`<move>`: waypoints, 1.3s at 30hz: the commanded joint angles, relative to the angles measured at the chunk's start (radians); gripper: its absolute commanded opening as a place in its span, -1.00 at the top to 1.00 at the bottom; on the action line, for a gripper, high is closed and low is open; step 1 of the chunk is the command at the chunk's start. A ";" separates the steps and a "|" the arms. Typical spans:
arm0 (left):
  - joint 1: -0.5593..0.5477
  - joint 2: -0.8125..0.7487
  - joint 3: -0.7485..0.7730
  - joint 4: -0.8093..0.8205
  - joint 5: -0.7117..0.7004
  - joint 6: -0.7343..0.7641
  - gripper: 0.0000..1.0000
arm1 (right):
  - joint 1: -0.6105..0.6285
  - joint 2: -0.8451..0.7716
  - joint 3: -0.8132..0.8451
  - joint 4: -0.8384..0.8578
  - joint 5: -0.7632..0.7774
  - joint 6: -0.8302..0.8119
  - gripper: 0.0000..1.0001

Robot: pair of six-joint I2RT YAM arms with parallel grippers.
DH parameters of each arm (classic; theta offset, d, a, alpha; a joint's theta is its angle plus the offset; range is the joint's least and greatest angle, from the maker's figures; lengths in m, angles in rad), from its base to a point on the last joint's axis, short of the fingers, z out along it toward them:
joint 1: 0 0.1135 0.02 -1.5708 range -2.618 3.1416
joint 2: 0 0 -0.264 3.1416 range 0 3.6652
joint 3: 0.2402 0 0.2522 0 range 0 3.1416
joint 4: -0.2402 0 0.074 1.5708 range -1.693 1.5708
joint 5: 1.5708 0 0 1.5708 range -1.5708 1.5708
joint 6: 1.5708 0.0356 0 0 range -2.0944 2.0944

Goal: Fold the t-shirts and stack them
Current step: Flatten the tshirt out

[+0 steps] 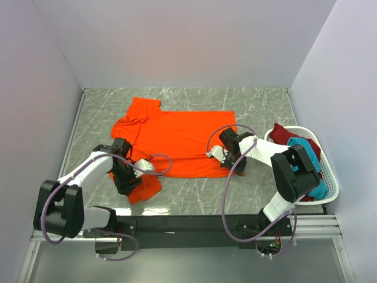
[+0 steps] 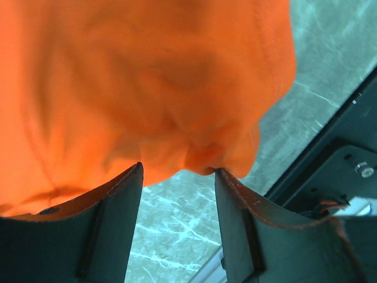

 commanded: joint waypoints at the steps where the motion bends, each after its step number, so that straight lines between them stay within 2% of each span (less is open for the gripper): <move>1: -0.037 0.028 0.028 -0.048 -0.025 -0.005 -0.15 | -0.001 0.023 -0.001 0.047 -0.006 0.000 1.00; 6: -0.052 0.039 0.035 -0.030 -0.016 -0.024 -0.01 | -0.001 0.037 0.010 0.039 -0.009 0.005 1.00; 9: -0.052 0.047 0.038 -0.030 0.003 -0.030 0.31 | 0.001 0.036 0.013 0.031 -0.009 0.006 1.00; 10: -0.052 0.042 0.038 -0.036 0.012 -0.032 0.52 | -0.002 0.033 0.014 0.028 -0.032 0.006 1.00; 12: -0.050 0.024 0.039 -0.048 0.027 -0.035 0.70 | -0.007 0.017 0.023 0.008 -0.041 0.011 1.00; 13: -0.044 -0.004 0.044 -0.062 0.030 -0.035 0.85 | -0.010 0.010 0.031 0.001 -0.049 0.013 1.00; 15: -0.027 -0.034 0.068 -0.089 0.032 -0.027 0.99 | -0.025 -0.015 0.042 -0.030 -0.060 0.016 1.00; 21: 0.100 -0.076 0.238 -0.257 0.125 -0.001 0.99 | -0.050 -0.092 0.071 -0.090 -0.076 0.013 1.00; 32: 0.105 -0.159 0.228 -0.277 0.093 -0.002 0.99 | -0.051 -0.139 0.094 -0.133 -0.099 0.029 1.00; 39: 0.105 -0.237 0.242 -0.367 0.121 0.002 0.99 | -0.050 -0.205 0.059 -0.169 -0.104 0.022 1.00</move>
